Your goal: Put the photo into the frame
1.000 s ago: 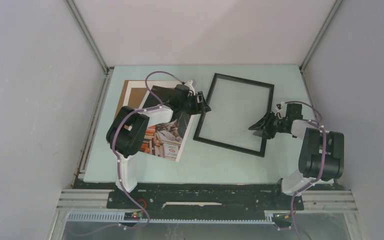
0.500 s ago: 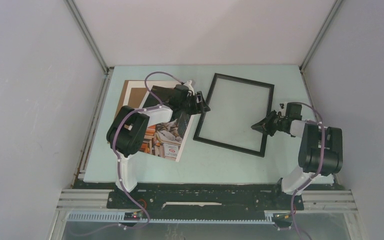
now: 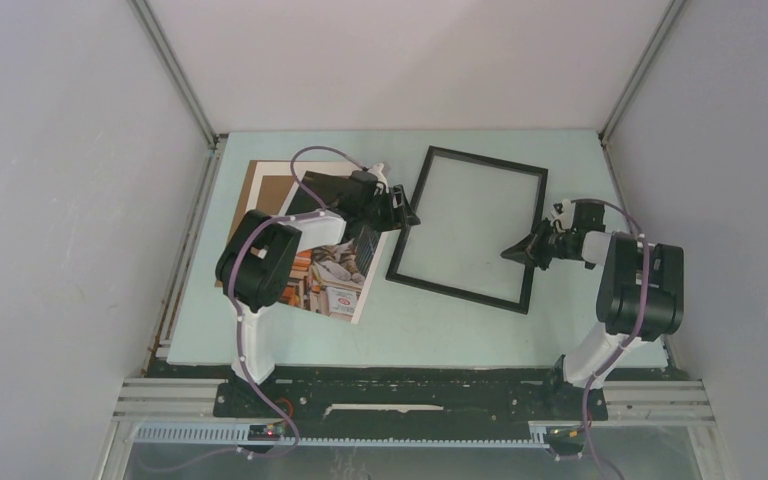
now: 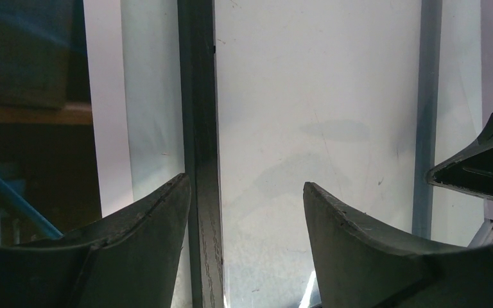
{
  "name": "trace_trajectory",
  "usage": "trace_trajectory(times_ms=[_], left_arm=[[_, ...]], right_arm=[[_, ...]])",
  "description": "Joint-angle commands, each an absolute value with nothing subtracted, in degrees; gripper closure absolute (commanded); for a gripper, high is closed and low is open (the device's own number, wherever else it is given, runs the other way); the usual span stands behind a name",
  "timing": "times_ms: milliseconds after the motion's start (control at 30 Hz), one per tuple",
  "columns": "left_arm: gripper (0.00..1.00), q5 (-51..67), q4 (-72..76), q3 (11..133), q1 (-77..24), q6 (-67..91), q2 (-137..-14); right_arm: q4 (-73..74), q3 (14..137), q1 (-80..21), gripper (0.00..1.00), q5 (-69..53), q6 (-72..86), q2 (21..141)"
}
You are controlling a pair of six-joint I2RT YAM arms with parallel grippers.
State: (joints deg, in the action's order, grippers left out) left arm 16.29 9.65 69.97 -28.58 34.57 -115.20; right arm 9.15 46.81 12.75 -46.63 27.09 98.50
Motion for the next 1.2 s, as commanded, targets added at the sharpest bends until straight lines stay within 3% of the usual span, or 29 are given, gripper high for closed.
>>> trace_trajectory(times_ms=[0,1000,1167], left_arm=[[0.28,17.28,10.00,73.91,-28.30,35.07,-115.35],[0.28,18.11,9.23,74.81,-28.30,35.20,-116.20],[0.28,18.09,9.36,74.55,-28.30,35.09,-115.80]], right_arm=[[12.03,49.75,13.72,1.00,-50.39,23.29,99.05],[13.39,51.94,11.56,1.00,-48.01,22.39,100.46],[15.95,52.59,11.25,0.76,-44.51,22.24,98.64]])
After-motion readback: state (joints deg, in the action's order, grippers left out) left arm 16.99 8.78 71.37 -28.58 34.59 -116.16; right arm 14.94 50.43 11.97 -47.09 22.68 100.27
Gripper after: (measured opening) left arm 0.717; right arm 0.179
